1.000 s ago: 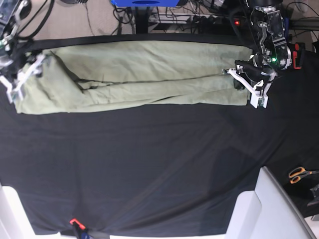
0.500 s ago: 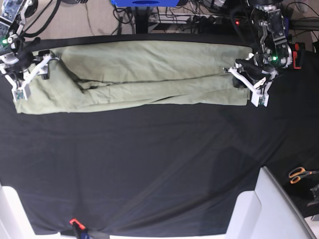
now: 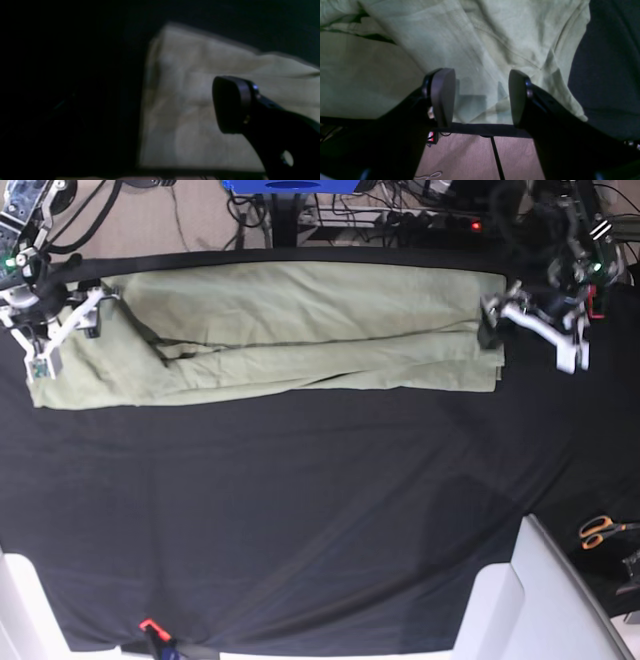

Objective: Fold the T-shirt properly
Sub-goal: 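Pull the folded shirt's end with the left gripper to straighten it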

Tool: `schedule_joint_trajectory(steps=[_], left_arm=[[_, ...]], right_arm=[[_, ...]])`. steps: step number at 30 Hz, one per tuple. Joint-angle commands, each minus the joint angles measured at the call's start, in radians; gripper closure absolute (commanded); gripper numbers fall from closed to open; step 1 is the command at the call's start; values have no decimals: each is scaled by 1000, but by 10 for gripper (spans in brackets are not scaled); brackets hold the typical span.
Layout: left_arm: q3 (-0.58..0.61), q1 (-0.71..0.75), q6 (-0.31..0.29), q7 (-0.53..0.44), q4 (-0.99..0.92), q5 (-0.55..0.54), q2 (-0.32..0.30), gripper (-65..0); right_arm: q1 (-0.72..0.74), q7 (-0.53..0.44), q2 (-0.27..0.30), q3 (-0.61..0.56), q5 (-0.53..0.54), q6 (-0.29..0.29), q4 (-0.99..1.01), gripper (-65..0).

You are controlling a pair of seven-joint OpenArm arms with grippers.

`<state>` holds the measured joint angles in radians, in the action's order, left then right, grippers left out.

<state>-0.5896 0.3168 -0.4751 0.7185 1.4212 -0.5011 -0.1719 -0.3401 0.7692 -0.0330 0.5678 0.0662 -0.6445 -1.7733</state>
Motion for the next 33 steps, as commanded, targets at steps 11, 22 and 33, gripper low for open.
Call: schedule_joint_trajectory(steps=[11, 22, 33], left_arm=[[4, -49, -127, -165, -227, -26, -8, -650], [56, -54, -178, -168, -302, -26, 21, -33], [-79, -138, -176, -167, -277, -23, -134, 0]], right_arm=[[-7, -17, 8, 2, 2, 1, -13, -327], [-7, -17, 8, 2, 2, 1, -13, -327], [-9, -15, 8, 2, 2, 1, -15, -327]])
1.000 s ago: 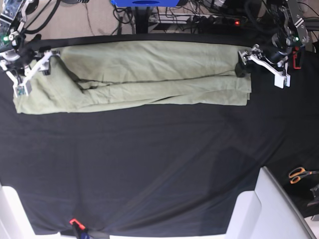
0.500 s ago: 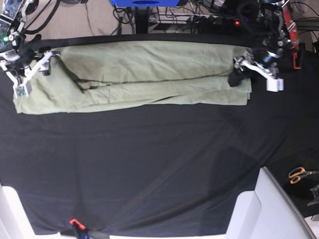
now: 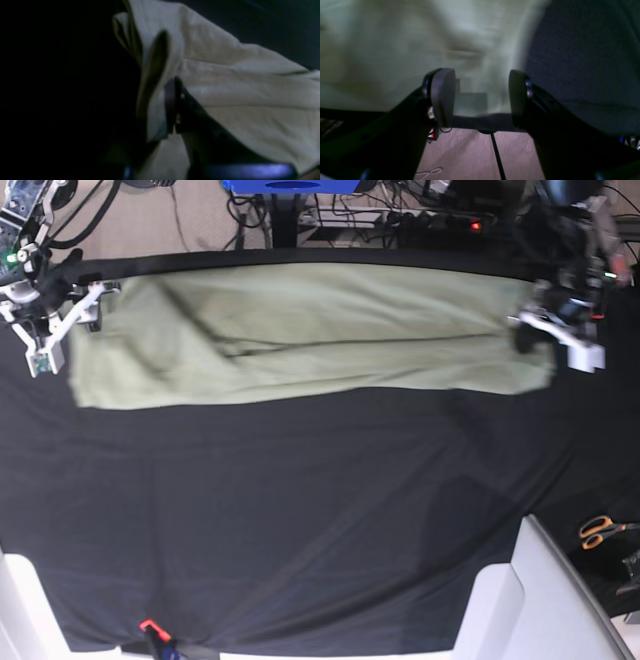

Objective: Fold the T-shirt properly
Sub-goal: 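Pull the folded shirt's end with the left gripper to straighten it, then fold the shirt's end inward with the left gripper, then release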

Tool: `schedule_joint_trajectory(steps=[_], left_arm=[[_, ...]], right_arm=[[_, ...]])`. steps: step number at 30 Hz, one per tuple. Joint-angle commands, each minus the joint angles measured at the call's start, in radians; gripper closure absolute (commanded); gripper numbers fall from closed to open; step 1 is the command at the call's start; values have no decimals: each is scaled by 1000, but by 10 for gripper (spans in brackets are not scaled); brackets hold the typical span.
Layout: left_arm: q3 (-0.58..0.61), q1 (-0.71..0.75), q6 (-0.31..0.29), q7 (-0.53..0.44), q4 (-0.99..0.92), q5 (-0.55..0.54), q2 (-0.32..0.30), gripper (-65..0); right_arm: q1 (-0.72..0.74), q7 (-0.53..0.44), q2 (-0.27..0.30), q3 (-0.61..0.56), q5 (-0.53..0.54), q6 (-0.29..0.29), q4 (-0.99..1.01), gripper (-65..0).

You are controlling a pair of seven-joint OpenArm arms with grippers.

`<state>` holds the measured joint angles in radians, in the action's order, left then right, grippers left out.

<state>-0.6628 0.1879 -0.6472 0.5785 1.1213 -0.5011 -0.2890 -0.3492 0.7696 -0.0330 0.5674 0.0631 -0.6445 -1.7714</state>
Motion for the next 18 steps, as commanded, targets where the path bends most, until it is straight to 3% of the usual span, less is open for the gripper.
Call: schedule_joint_trajectory(steps=[1, 4, 7, 12, 18], left_arm=[[-13, -5, -4, -27, 38, -23, -37, 0], [-45, 42, 5, -27, 130, -21, -69, 0], [-45, 112, 89, -27, 289, 9, -43, 0], [62, 184, 194, -27, 515, 196, 133, 0], [217, 178, 205, -28, 593, 454, 336, 0]], right_arm=[[0, -15, 8, 3, 5, 1, -17, -327], [0, -15, 8, 3, 5, 1, -17, -327], [3, -15, 8, 3, 5, 1, -17, -327], [8, -15, 8, 3, 5, 1, -17, -327], [9, -15, 12, 3, 5, 1, -17, -327]])
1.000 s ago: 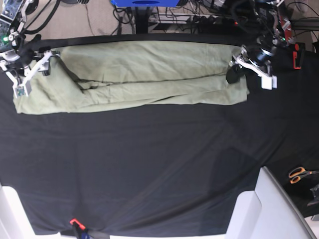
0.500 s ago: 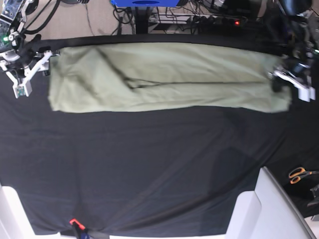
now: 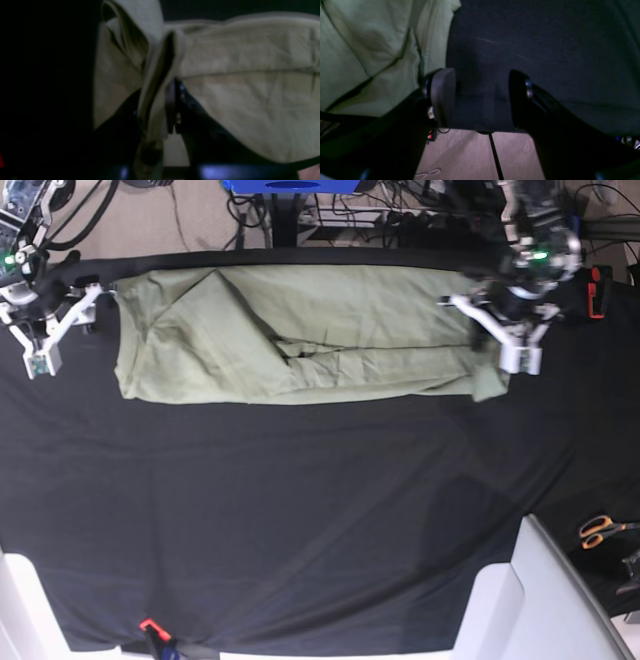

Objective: Fold the T-shirt properly
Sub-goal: 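Fold the shirt's end inward with the left gripper, then release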

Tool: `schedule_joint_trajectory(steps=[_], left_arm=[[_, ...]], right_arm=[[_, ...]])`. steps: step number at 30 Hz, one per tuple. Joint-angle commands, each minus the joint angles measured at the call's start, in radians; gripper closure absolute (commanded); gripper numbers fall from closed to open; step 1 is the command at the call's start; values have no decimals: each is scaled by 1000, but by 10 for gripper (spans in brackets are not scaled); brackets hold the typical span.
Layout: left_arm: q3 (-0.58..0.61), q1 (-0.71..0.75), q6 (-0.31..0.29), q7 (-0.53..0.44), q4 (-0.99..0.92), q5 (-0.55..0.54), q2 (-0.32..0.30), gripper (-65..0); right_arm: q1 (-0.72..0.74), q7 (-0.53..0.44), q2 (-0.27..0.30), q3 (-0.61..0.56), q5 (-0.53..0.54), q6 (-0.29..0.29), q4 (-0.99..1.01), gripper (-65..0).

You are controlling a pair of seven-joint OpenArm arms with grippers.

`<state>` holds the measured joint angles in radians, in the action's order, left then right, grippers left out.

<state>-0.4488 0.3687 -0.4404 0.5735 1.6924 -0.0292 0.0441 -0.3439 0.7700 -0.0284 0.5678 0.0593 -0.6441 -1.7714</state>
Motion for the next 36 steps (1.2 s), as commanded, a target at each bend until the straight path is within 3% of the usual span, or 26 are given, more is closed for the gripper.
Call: schedule_joint_trajectory(steps=[1, 5, 9, 12, 19, 36], left_arm=[[32, -3, -2, -23, 24, 8, 21, 0], [146, -4, 8, -23, 21, 48, 64, 0], [261, -20, 110, -23, 11, 45, 67, 0], [327, -29, 148, -23, -2, 44, 67, 0], [394, -41, 153, -25, -67, 44, 69, 0], [397, -58, 153, -23, -82, 42, 69, 0]], right_arm=[[4, -16, 9, 2, 9, 0, -17, -327], [1, -16, 9, 2, 9, 0, -17, -327], [1, -16, 9, 2, 9, 0, -17, -327], [3, -16, 8, 2, 9, 0, -17, -327], [3, -16, 8, 5, 9, 0, -17, -327], [4, -16, 6, 5, 9, 0, -17, -327]])
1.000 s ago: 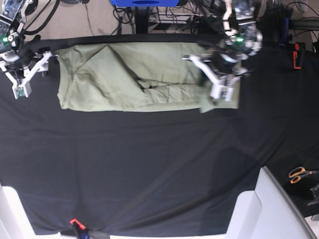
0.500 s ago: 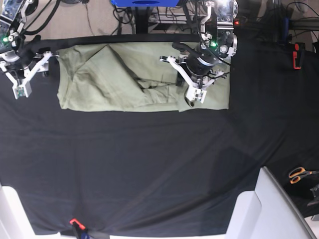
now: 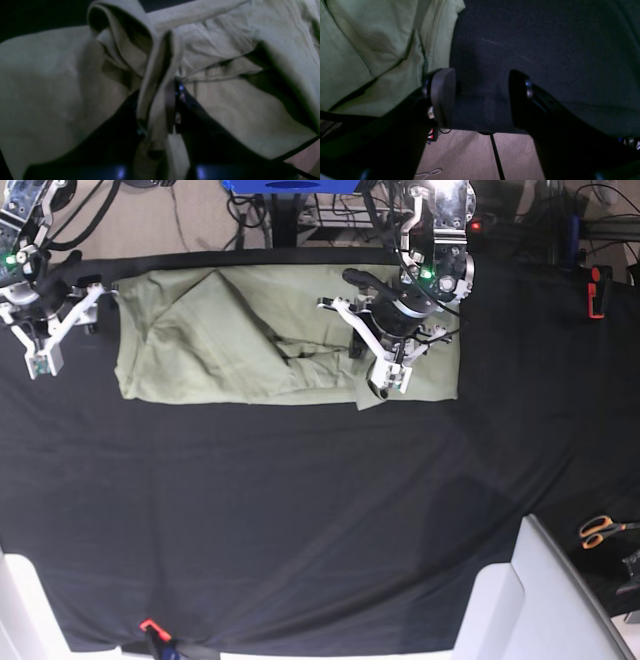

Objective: Fold the T-shirt properly
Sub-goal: 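Fold the shirt's end inward with the left gripper, then release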

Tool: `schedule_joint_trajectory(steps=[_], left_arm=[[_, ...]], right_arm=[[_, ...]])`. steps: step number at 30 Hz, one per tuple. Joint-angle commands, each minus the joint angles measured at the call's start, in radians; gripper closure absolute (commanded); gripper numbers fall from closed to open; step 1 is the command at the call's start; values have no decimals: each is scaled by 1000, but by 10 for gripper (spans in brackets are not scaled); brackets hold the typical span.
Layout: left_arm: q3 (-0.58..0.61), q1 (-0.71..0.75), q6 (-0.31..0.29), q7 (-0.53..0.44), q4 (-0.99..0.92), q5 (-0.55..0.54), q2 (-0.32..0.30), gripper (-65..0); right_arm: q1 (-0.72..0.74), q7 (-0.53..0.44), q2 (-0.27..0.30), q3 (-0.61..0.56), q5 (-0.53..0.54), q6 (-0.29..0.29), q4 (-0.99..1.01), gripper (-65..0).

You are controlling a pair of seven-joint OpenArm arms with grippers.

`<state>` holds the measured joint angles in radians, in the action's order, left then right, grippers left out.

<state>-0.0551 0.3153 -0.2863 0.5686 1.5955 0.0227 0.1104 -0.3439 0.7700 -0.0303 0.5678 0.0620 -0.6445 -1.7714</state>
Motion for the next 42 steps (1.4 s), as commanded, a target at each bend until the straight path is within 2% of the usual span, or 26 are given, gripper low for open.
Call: schedule_joint_trajectory(steps=[1, 9, 13, 16, 20, 22, 24, 26, 27, 30, 35, 42], left_arm=[[5, -5, -1, -19, 15, -10, 2, 0], [11, -5, -1, -14, 15, -10, 2, 0], [96, 2, -1, -14, 16, -10, -1, -240], [154, 2, -1, -14, 16, -10, -1, -364], [235, -3, -1, -12, 16, -10, 1, -459], [280, -5, -1, -12, 19, -10, 1, -464], [292, 0, -1, -12, 35, -10, 1, -448], [263, 18, -1, -12, 81, -10, -2, -382], [234, 40, -1, -12, 108, -5, -5, -321], [79, 100, -1, -12, 211, -8, -33, 0], [-96, 146, -1, -17, 243, 0, -39, 0], [-116, 169, -1, -19, 153, 0, -73, 0]], right_arm=[[4, -16, 8, 5, 6, 1, -17, -327], [4, -16, 7, 4, 6, 1, -17, -327], [4, -16, 7, 4, 6, 1, -17, -327], [4, -16, 7, 4, 6, 1, -17, -327], [4, -16, 10, 5, 6, 1, -17, -327], [4, -16, 11, 5, 6, 1, -17, -327], [4, -16, 11, 4, 6, 1, -17, -327], [4, -16, 11, 4, 6, 1, -17, -327], [4, -16, 11, 4, 6, 1, -17, -327], [4, -16, 11, 7, 6, 1, -17, -327], [4, -16, 13, 4, 6, 1, -17, -327], [15, -16, 11, 2, 6, 1, -17, -327]])
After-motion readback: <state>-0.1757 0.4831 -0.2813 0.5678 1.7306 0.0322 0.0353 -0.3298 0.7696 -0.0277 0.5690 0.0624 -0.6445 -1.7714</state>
